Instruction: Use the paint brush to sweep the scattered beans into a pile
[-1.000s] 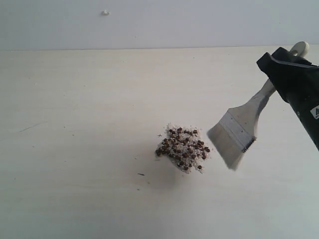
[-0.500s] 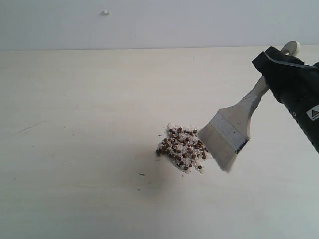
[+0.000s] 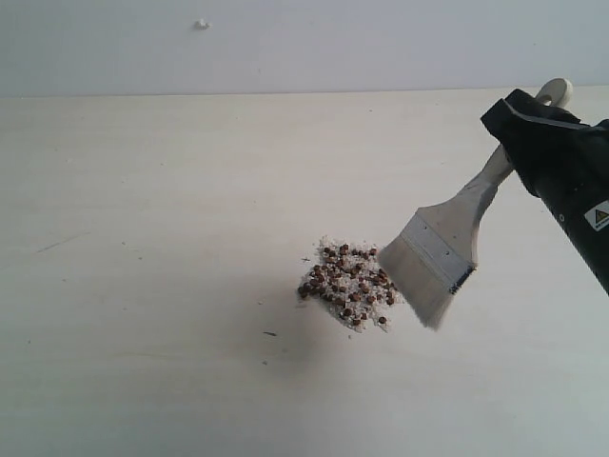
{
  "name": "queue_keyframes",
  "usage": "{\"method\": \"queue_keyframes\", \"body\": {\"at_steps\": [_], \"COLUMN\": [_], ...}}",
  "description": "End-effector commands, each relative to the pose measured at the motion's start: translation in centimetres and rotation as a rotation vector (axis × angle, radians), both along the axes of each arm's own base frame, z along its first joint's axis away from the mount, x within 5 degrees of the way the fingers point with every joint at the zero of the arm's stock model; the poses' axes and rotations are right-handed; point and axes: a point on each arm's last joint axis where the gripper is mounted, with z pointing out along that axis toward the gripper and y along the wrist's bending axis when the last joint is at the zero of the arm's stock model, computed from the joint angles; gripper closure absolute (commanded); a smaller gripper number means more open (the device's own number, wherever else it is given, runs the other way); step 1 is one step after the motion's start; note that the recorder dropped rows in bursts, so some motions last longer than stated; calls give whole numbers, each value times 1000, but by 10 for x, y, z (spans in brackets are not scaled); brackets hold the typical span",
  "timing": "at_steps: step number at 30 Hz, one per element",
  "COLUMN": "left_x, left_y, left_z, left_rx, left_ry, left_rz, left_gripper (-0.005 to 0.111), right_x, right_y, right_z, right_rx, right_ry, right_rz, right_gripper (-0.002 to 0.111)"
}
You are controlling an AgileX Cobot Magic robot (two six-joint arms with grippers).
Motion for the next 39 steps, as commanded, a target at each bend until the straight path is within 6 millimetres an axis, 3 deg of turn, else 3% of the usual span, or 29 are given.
{"method": "queue_keyframes", "body": {"at_steps": [1,30,36,39], "left_x": [0,-1,-1,-1], "left_y": [0,-4,-4,-4], "left_z": [-1,-1,-1,-1], "left_rx": [-5,-5,-5,-5], "left_ry": [-3,-5,-5,-5], "left_rz": [-1,-68,-68,-68], "left_gripper": [107,107,107,107], "right_x": [0,0,5,6], "right_y": [1,0,-10,-8], "right_z": [4,5,8,10], "right_rx": [8,14,73,8], "right_ry": [-30,-32,-28,-41], "right_rz": [7,-2,-139,-124], "right_gripper": [108,108,108,108]}}
